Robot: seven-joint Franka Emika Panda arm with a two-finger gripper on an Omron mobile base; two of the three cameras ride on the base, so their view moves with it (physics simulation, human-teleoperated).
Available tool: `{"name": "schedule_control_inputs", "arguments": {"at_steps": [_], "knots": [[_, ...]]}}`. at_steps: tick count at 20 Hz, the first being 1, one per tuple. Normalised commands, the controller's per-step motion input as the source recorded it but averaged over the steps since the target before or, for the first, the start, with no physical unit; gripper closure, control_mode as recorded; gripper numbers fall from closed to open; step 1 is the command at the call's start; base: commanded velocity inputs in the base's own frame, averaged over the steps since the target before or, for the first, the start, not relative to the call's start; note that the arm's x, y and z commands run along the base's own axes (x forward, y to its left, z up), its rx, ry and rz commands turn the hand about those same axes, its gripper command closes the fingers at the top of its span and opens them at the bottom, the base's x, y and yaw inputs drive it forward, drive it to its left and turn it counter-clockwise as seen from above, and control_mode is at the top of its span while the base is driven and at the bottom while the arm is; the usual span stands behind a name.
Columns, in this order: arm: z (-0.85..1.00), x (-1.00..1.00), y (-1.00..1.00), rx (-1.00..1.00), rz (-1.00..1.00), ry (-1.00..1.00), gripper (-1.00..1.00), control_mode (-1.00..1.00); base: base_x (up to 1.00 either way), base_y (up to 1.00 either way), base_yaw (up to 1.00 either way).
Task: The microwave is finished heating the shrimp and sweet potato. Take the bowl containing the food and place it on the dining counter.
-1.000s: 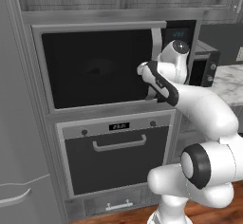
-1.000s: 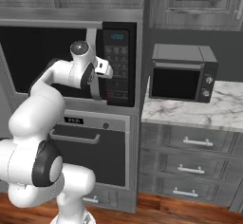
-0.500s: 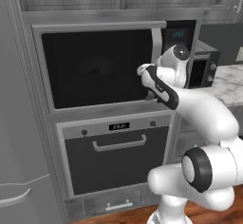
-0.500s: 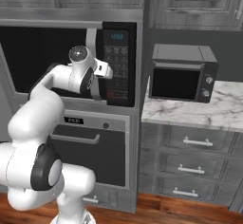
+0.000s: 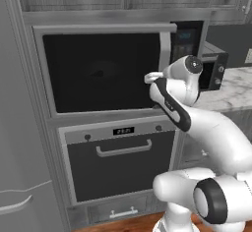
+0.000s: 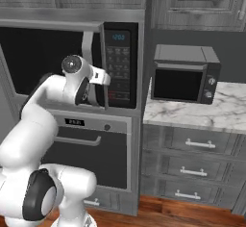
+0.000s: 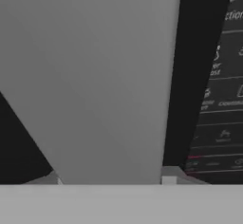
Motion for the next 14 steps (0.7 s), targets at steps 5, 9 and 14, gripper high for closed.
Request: {"name": "schedule_control_inputs", "arguments": {"at_steps": [5, 9, 14], "knots": [[0.64, -1.00, 0.24, 0.00, 0.00, -0.16, 1.00, -1.00, 0.00, 0.00, 0.00], [0.72, -1.00, 0.69, 0.00, 0.00, -0.14, 1.00, -1.00, 0.00, 0.00, 0.00], [0.82, -1.00, 0.88, 0.00, -0.05, -0.14, 1.00, -1.00, 0.00, 0.00, 0.00]]}}
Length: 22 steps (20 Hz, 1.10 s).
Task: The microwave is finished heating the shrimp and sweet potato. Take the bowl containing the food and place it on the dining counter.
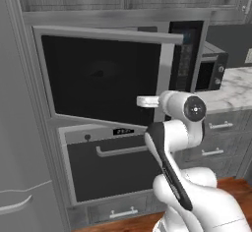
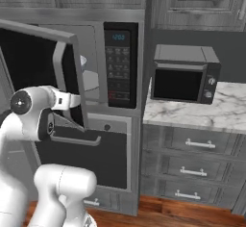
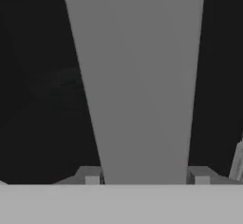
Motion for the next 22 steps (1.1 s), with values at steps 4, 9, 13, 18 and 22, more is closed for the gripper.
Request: {"name": "schedule_control_inputs", "arguments": {"at_steps": [4, 9, 13, 18, 22], "knots": [[0.74, -1.00, 0.94, 0.00, -0.06, -0.17, 1.00, -1.00, 0.00, 0.00, 0.00], [0.63, -1.00, 0.99, -0.01, -0.07, -0.18, -1.00, -1.00, 0.00, 0.00, 0.00], [-0.39, -1.00, 0.30, -0.06, 0.02, -0.23, -1.00, -1.00, 0.00, 0.00, 0.00], [-0.35, -0.98, -0.14, -0.01, 0.02, -0.26, -1.00, -1.00, 0.00, 0.00, 0.00], [0.23, -0.24, -0.98, 0.11, 0.00, -0.21, -1.00, -1.00, 0.00, 0.00, 0.00]]}}
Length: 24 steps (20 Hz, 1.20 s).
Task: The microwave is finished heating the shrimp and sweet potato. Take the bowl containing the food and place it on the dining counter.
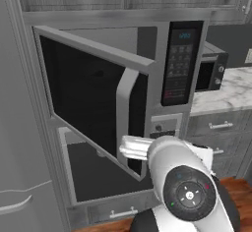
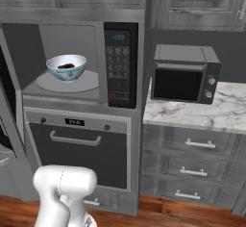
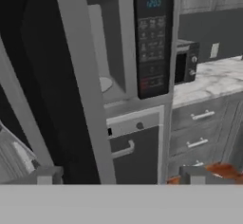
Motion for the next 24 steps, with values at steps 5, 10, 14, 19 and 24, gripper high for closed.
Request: {"name": "schedule_control_inputs", "arguments": {"at_steps": [5, 10, 14, 19, 24], "knots": [[0.28, 0.10, -1.00, 0.29, 0.08, -0.09, -1.00, -1.00, 0.00, 0.00, 0.00], [0.07, 0.71, -0.99, 0.31, 0.27, -0.06, -1.00, -1.00, 0.00, 0.00, 0.00], [-0.02, 1.00, -0.72, 0.30, 0.44, 0.00, -1.00, -1.00, 0.00, 0.00, 0.00], [-0.51, 1.00, -0.08, 0.28, 0.61, 0.03, -1.00, -1.00, 0.00, 0.00, 0.00], [-0.25, 0.95, 0.57, 0.23, 0.47, 0.11, -1.00, -1.00, 0.00, 0.00, 0.00]]}}
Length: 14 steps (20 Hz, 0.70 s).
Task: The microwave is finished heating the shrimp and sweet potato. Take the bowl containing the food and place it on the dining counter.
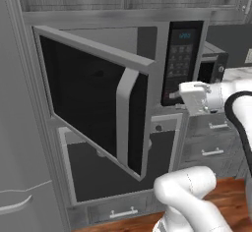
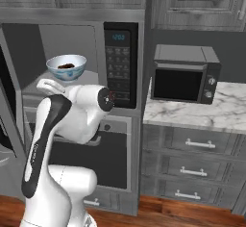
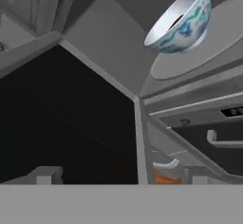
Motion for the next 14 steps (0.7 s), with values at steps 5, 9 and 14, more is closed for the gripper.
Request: {"name": "schedule_control_inputs", "arguments": {"at_steps": [5, 9, 14], "knots": [[-0.02, 0.47, 1.00, 0.11, 0.31, 0.14, -1.00, -1.00, 0.00, 0.00, 0.00], [0.00, 0.04, 1.00, 0.03, 0.25, 0.14, -1.00, -1.00, 0.00, 0.00, 0.00], [0.00, 0.00, 1.00, 0.02, 0.25, 0.09, -1.00, -1.00, 0.00, 0.00, 0.00]]}}
